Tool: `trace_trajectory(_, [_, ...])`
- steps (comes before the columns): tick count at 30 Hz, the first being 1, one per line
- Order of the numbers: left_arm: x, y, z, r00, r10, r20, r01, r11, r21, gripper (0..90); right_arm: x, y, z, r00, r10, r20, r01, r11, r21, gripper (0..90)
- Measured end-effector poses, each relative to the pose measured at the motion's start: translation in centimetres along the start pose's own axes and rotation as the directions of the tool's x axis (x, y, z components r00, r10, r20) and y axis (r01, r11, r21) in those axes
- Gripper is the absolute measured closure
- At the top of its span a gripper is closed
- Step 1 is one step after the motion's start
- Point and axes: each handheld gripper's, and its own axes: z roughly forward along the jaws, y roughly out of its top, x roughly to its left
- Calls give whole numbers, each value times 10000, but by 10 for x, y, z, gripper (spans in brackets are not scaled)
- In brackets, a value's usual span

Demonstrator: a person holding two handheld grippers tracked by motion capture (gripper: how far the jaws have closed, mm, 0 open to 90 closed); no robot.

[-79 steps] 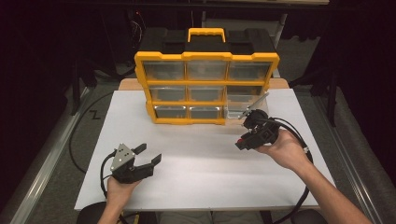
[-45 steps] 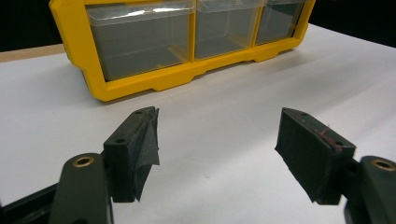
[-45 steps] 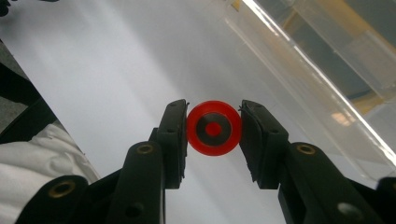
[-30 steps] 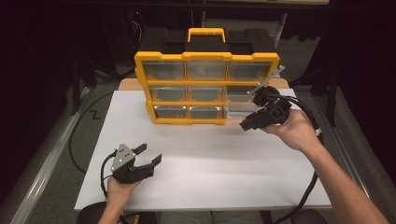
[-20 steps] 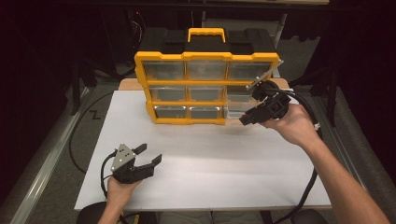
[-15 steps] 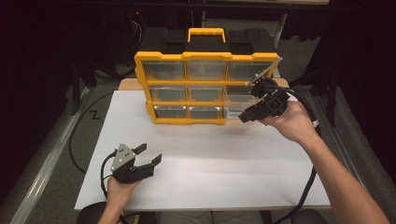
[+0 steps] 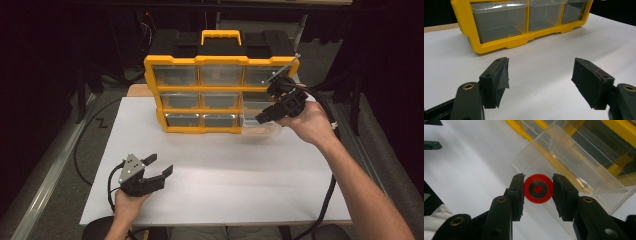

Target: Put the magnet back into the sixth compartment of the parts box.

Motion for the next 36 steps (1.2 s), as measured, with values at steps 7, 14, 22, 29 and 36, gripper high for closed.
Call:
trace_trajectory(7, [0,0,0,10000,17,-10,-17,10000,-2,297,-4,3,5,9996,134,247,-135,9999,57,649])
trace_trajectory(14, [0,0,0,10000,15,-15,-15,10000,3,297,-10,5,8,9985,327,445,-333,9994,137,648])
trace_trajectory(22, [0,0,0,10000,31,-14,-31,10000,1,296,-16,6,11,9966,548,615,-559,9983,160,637])
trace_trajectory(29, [0,0,0,10000,23,-13,-23,10000,4,296,-17,6,13,9953,667,706,-683,9974,208,605])
trace_trajectory(36, [0,0,0,10000,17,-17,-17,10000,3,297,-14,6,11,9960,573,693,-578,9983,52,599])
